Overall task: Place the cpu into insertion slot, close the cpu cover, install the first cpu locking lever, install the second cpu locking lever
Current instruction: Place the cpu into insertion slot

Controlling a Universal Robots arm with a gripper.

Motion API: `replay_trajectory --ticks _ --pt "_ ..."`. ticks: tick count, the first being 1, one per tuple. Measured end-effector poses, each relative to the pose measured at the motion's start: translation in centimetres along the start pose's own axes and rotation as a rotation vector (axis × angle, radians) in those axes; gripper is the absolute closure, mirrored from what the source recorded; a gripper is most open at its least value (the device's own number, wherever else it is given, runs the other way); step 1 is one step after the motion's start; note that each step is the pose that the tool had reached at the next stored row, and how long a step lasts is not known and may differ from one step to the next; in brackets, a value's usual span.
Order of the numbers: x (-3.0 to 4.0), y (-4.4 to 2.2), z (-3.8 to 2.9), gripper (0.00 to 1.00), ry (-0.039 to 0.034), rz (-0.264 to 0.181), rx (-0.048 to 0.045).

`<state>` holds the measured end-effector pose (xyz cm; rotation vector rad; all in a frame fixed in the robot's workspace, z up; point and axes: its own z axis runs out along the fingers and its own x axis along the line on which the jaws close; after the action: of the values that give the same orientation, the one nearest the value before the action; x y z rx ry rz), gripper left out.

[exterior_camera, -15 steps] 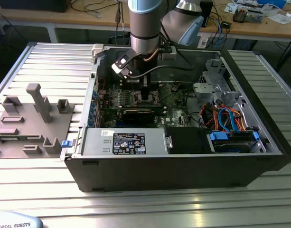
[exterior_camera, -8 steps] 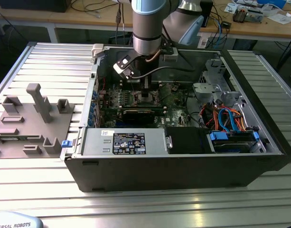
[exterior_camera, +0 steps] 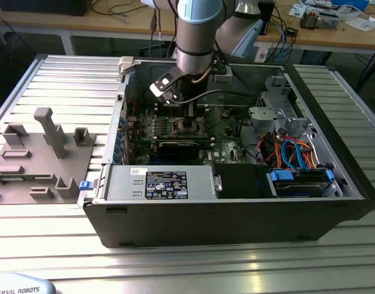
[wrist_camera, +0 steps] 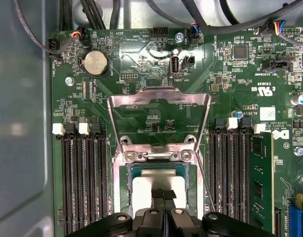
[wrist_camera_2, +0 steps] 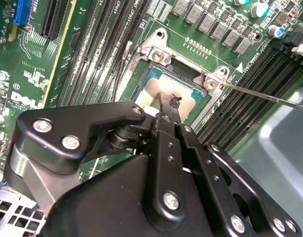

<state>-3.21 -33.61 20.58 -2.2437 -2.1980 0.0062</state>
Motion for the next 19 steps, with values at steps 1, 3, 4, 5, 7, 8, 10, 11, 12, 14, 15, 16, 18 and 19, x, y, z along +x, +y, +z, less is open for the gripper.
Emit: replay_trajectory --ticks 1,3,4,5,7,8,10,11,12,14,15,16,18,19 --pt "0.0 0.09 0.05 0.89 -0.0004 -0.001 0.0042" --pt "0.0 0.18 0.11 0.89 -0.0005 -0.002 0.008" --pt "0.0 0.24 0.13 0.89 -0.0004 -0.003 0.0096" --pt "0.01 0.26 0.14 0.89 -0.0002 -0.003 0.0097" --pt "0.03 0.27 0.02 0.89 0.0015 -0.003 0.0088" --pt "0.04 0.28 -0.11 0.89 0.0018 -0.003 0.0087" --pt "0.01 0.26 -1.02 0.89 0.0002 -0.003 0.0095" --pt "0.01 0.26 -1.34 0.89 0.0002 -0.003 0.0095" --pt "0.01 0.26 -1.77 0.89 0.0001 -0.003 0.0096" --pt "0.01 0.26 -2.18 0.89 0.0001 -0.003 0.0096" --pt "0.0 0.26 -2.44 0.89 0.0001 -0.003 0.0096" --pt "0.01 0.26 -2.68 0.89 0.0001 -0.003 0.0096" --pt "0.0 0.26 -3.11 0.89 0.0001 -0.003 0.0096" --pt "0.0 0.26 -3.3 0.89 0.0002 -0.003 0.0096"
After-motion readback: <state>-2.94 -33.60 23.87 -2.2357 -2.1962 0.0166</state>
